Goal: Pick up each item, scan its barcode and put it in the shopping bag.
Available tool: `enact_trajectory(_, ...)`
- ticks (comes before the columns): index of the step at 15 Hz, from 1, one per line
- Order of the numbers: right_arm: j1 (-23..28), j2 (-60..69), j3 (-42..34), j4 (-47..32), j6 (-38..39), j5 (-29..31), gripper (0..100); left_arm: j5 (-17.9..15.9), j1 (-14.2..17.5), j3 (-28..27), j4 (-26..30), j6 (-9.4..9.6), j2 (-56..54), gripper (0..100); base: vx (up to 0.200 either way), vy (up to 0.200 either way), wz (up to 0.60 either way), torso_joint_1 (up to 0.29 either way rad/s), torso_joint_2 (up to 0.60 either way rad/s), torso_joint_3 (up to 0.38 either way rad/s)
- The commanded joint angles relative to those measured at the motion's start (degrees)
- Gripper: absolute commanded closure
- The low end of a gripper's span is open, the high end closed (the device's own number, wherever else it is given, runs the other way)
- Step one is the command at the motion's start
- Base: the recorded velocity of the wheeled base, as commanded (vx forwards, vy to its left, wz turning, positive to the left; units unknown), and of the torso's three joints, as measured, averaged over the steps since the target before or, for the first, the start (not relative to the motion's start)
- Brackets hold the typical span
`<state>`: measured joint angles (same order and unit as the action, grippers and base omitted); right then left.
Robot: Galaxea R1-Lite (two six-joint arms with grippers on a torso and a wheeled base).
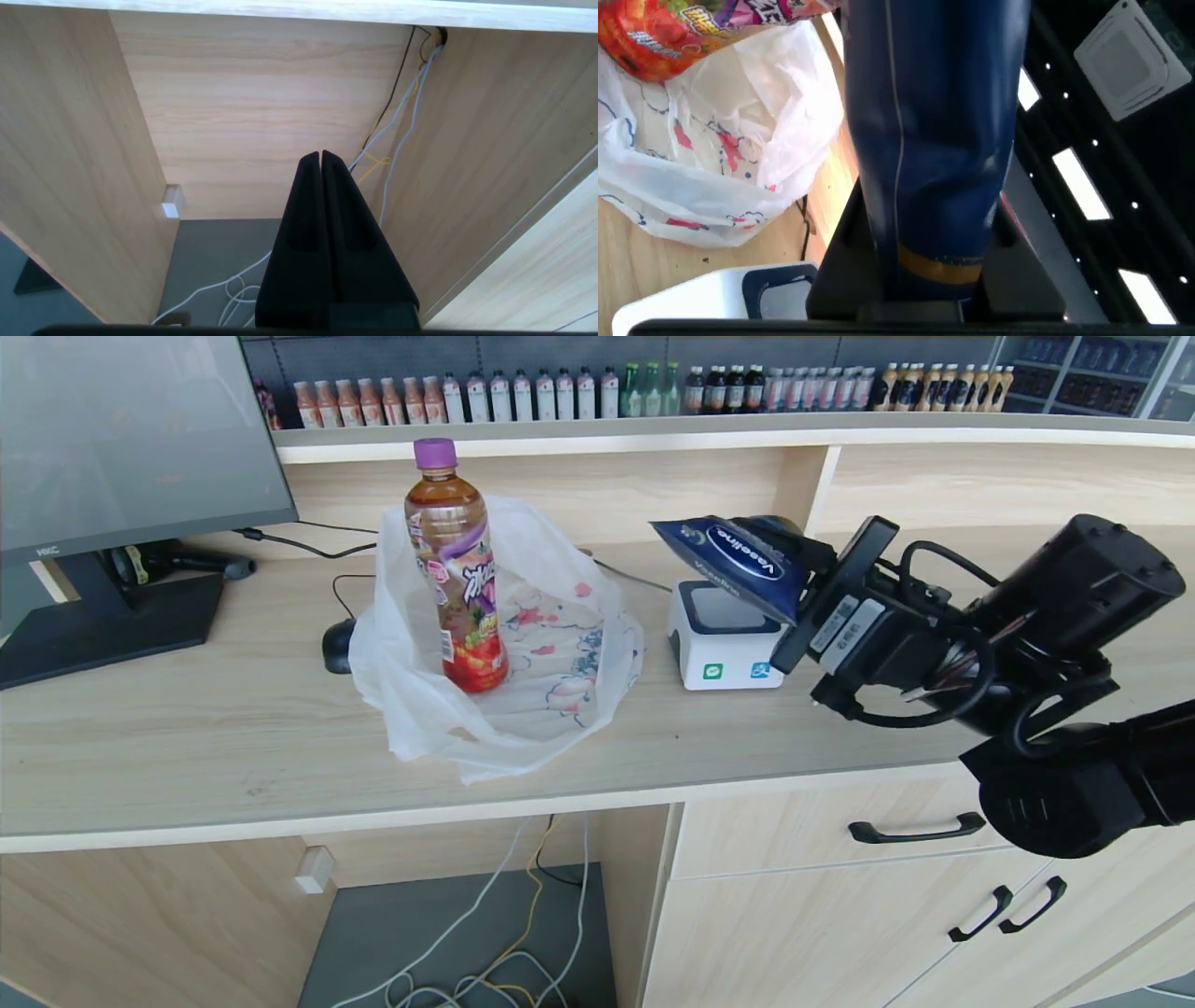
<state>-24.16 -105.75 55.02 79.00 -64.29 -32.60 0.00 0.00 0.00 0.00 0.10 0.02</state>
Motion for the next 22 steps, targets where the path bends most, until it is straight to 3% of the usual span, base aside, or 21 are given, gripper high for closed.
enact_trajectory(1, -1.06, 4.94, -0.08, 0.55, 7.16, 3.95, 100, 0.00, 0.00, 0.00, 0.00, -0.01, -0.02, 100, 0.000, 0.000, 0.00, 0.000, 0.00, 0.000)
enact_trajectory(6, -0.97, 10.57, -2.98, 1.51, 33.09, 20.03, 100, 0.00, 0.00, 0.00, 0.00, -0.01, -0.02, 100, 0.000, 0.000, 0.00, 0.000, 0.00, 0.000)
enact_trajectory(7, -0.97, 10.83, -2.98, 1.25, 34.50, 20.56, 100, 0.00, 0.00, 0.00, 0.00, -0.01, -0.02, 100, 0.000, 0.000, 0.00, 0.000, 0.00, 0.000)
enact_trajectory(10, 2.80, 15.14, -6.06, -1.74, 51.72, 21.96, 100, 0.00, -0.09, 0.00, 0.00, 0.52, -0.02, 100, 0.000, 0.000, 0.00, 0.000, 0.00, 0.000)
enact_trajectory(13, 5.62, 15.67, -11.16, 0.02, 55.94, 22.84, 100, 0.00, 0.00, 0.00, 0.00, 0.25, -0.02, 100, 0.000, 0.000, 0.00, 0.000, 0.00, 0.000)
enact_trajectory(17, 6.06, 14.52, -16.52, 4.06, 61.22, 32.16, 100, 0.00, 0.00, 0.00, 0.00, 0.34, -0.02, 100, 0.000, 0.000, 0.00, 0.000, 0.00, 0.000)
enact_trajectory(22, 6.06, 13.64, -19.68, 6.35, 61.66, 33.30, 100, 0.00, 0.00, 0.00, 0.00, -0.19, -0.02, 100, 0.000, 0.000, 0.00, 0.000, 0.00, 0.000)
